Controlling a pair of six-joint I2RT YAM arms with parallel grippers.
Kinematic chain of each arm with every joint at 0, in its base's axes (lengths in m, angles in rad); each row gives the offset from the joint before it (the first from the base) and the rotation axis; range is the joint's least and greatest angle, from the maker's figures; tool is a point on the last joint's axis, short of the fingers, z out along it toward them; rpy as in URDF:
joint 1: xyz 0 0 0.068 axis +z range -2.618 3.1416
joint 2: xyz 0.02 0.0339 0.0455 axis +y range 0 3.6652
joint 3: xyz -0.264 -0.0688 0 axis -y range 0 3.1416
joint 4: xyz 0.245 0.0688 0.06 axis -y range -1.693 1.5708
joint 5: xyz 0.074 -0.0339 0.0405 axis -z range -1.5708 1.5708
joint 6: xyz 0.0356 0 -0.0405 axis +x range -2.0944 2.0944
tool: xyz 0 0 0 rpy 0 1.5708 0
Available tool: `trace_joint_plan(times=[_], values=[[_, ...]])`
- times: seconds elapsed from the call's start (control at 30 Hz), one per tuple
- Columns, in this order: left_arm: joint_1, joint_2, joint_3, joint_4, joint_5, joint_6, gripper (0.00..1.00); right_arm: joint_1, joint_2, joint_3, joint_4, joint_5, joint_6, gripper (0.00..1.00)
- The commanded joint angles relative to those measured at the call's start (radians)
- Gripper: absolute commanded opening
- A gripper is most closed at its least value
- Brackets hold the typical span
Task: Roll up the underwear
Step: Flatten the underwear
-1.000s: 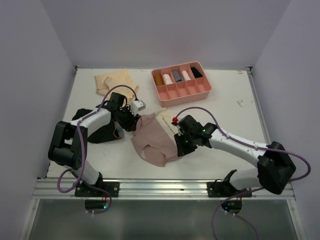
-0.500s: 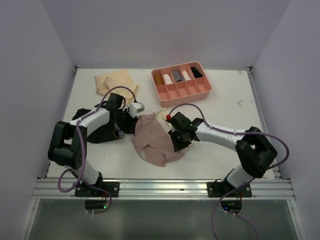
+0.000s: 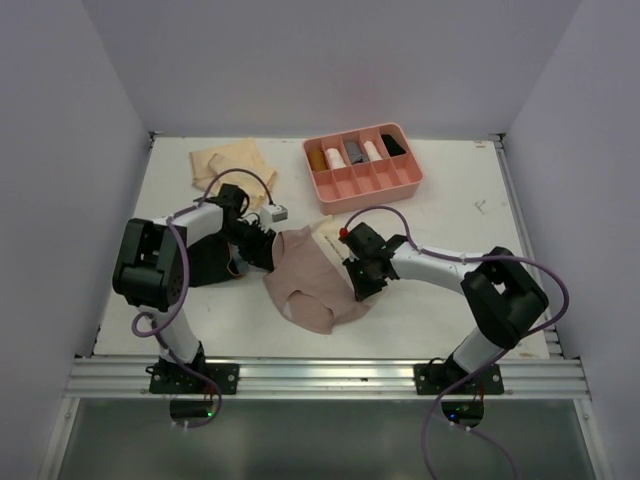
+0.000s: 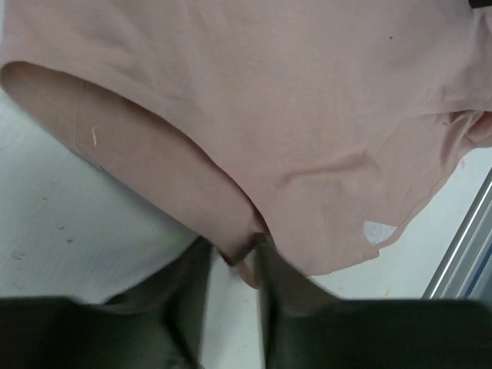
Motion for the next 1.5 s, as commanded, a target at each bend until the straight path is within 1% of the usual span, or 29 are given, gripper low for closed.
trace_joint_plan(times=[0.0,0.03,0.07,0.1,0.13,0.2,0.27,0.43,0.53,0.57,0.6,0.67,0.7,0.77,0.8,0.83,0.87,0.93,0.97,1.03,1.07,1.1,1.13,1.2,1.27,1.37,1.4,1.47], values=[[0.007,0.041,0.056,-0.083,0.051,0.030,0.25,-0.016,-0.007,-0.010,0.025,0.023,-0.021,0.16],[0.007,0.067,0.072,-0.111,0.036,0.030,0.18,-0.019,-0.009,-0.010,0.025,0.021,-0.024,0.15],[0.007,0.081,0.120,-0.145,0.019,0.035,0.08,-0.022,-0.013,-0.010,0.025,0.021,-0.025,0.15],[0.009,0.094,0.146,-0.210,-0.025,0.041,0.03,-0.027,-0.026,-0.012,0.022,0.021,-0.027,0.15],[0.009,0.109,0.192,-0.237,-0.048,0.035,0.00,-0.028,-0.030,-0.012,0.020,0.020,-0.027,0.14],[0.010,0.120,0.233,-0.319,-0.122,0.012,0.00,-0.031,-0.044,-0.015,0.016,0.021,-0.030,0.13],[0.010,0.123,0.289,-0.390,-0.165,-0.012,0.00,-0.034,-0.050,-0.018,0.012,0.023,-0.033,0.11],[0.010,0.094,0.378,-0.463,-0.208,-0.084,0.00,-0.036,-0.062,-0.029,0.012,0.017,-0.038,0.07],[0.009,0.123,0.428,-0.518,-0.236,-0.124,0.00,-0.036,-0.064,-0.030,0.011,0.010,-0.041,0.06],[0.007,0.132,0.432,-0.524,-0.248,-0.129,0.05,-0.036,-0.067,-0.029,0.011,0.007,-0.042,0.06],[0.006,0.137,0.430,-0.522,-0.277,-0.129,0.16,-0.036,-0.073,-0.026,0.009,0.007,-0.042,0.06],[0.006,0.106,0.409,-0.487,-0.300,-0.115,0.30,-0.036,-0.093,-0.020,0.009,0.007,-0.047,0.06],[0.006,0.083,0.399,-0.437,-0.315,-0.115,0.33,-0.036,-0.099,-0.010,0.011,0.009,-0.047,0.06],[0.010,0.002,0.373,-0.385,-0.308,-0.095,0.36,-0.036,-0.113,0.008,0.017,0.013,-0.051,0.06],[0.010,-0.030,0.361,-0.330,-0.299,-0.086,0.38,-0.036,-0.110,0.034,0.017,0.018,-0.053,0.06],[0.010,-0.096,0.325,-0.299,-0.299,-0.077,0.40,-0.036,-0.104,0.052,0.019,0.020,-0.056,0.06],[0.010,-0.122,0.306,-0.271,-0.294,-0.059,0.44,-0.036,-0.096,0.072,0.026,0.017,-0.065,0.06],[0.010,-0.170,0.258,-0.230,-0.274,-0.042,0.48,-0.036,-0.061,0.138,0.035,0.033,-0.070,0.07],[0.012,-0.175,0.252,-0.231,-0.235,-0.010,0.48,-0.036,-0.044,0.187,0.049,0.036,-0.067,0.07],[0.012,-0.190,0.217,-0.219,-0.214,-0.005,0.48,-0.036,0.017,0.235,0.068,0.055,-0.053,0.08],[0.013,-0.198,0.203,-0.205,-0.201,-0.006,0.48,-0.036,0.039,0.256,0.092,0.059,-0.045,0.10],[0.013,-0.205,0.188,-0.172,-0.172,-0.006,0.49,-0.036,0.058,0.296,0.100,0.084,-0.035,0.19],[0.015,-0.221,0.157,-0.151,-0.168,-0.009,0.49,-0.036,0.106,0.318,0.106,0.096,-0.016,0.23],[0.015,-0.233,0.137,-0.110,-0.148,-0.025,0.50,-0.036,0.152,0.387,0.082,0.124,-0.001,0.27],[0.015,-0.247,0.116,-0.087,-0.135,-0.028,0.50,-0.039,0.213,0.424,0.057,0.132,0.013,0.28],[0.015,-0.267,0.093,-0.062,-0.138,-0.025,0.51,-0.046,0.258,0.415,0.042,0.107,0.024,0.34],[0.015,-0.277,0.079,-0.053,-0.139,-0.022,0.51,-0.048,0.263,0.404,0.040,0.104,0.024,0.39],[0.015,-0.287,0.062,-0.027,-0.150,-0.008,0.52,-0.050,0.281,0.372,0.048,0.093,0.024,0.40]])
